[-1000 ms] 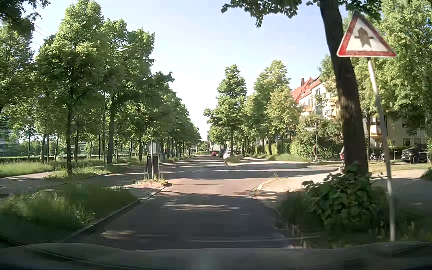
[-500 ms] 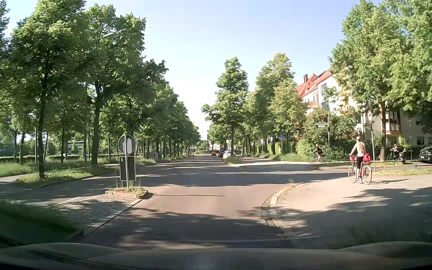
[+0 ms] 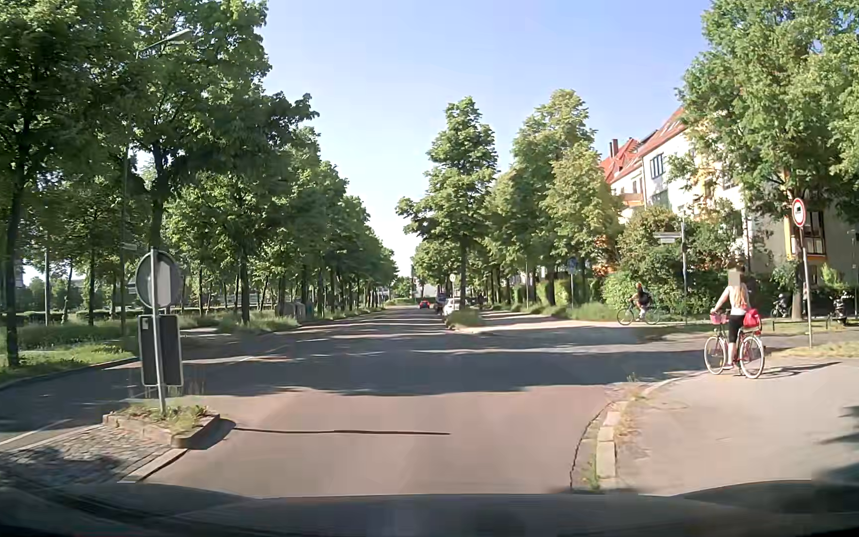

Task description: Follow the waypoints while adhering to traffic rules and regulations

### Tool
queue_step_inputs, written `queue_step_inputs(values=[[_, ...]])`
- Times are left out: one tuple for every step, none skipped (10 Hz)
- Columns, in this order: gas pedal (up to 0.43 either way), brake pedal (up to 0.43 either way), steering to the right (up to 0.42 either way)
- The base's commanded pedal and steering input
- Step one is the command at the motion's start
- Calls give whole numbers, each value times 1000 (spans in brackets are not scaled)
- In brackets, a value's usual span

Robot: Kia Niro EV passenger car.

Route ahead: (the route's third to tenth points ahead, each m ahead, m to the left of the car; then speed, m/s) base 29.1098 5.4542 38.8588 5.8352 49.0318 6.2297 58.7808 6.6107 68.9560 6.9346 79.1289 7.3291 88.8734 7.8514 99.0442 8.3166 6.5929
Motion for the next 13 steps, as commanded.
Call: queue_step_inputs(values=[[0,0,-6],[0,18,-5],[0,134,-5],[0,207,-8],[0,256,-18],[0,274,-48],[0,280,-86],[0,287,-116],[0,293,-126],[0,293,-114],[0,293,-93],[0,280,-72],[0,280,-54]])
